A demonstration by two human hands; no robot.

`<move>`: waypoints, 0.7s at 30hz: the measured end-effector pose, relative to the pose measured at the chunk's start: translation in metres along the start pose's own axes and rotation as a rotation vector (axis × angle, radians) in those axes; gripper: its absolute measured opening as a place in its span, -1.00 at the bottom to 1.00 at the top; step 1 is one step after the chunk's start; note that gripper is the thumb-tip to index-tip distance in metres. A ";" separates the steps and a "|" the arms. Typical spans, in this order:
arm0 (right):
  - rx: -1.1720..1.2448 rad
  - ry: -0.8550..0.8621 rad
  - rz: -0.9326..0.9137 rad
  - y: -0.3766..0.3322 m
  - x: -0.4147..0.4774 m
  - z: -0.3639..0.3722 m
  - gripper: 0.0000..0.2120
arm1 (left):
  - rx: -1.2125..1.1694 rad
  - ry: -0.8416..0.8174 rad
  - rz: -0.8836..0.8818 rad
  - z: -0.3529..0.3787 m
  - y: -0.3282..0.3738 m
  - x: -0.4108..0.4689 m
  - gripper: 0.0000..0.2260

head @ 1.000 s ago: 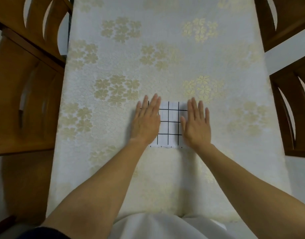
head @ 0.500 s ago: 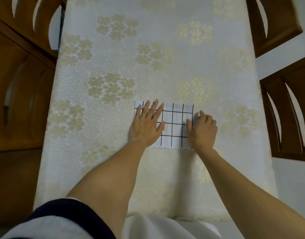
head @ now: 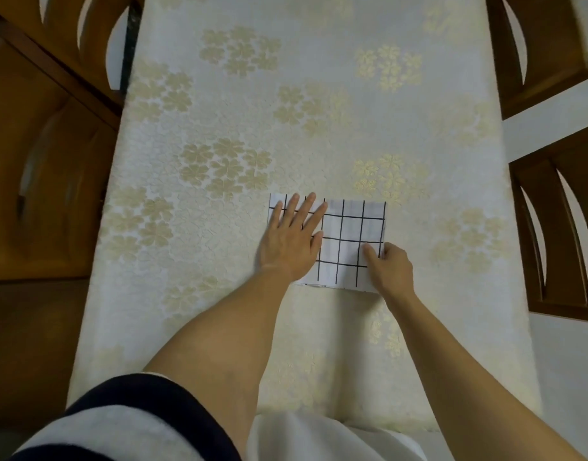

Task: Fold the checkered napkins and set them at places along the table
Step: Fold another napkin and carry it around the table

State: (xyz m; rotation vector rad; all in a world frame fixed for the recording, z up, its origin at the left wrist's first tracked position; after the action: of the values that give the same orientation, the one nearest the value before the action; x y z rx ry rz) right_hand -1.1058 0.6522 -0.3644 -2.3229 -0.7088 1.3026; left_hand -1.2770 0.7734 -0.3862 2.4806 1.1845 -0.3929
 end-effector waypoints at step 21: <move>-0.547 0.106 -0.396 -0.111 -0.056 0.071 -0.54 | -0.610 0.058 0.091 -0.030 -0.019 -0.013 -0.52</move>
State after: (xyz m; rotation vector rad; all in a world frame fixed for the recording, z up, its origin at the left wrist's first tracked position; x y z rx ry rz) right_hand -1.2189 0.7136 -0.3010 -2.4365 -1.5509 0.8739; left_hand -1.2974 0.7889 -0.3577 2.0078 1.0154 0.0666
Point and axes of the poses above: each hand's wrist, its own x-axis towards the middle knuckle, its own z-axis out of the palm, y = z × x, the point moved 10 cm from there along x, towards the middle knuckle, and after that the axes turned 15 degrees about -y, right-handed, at the moved point
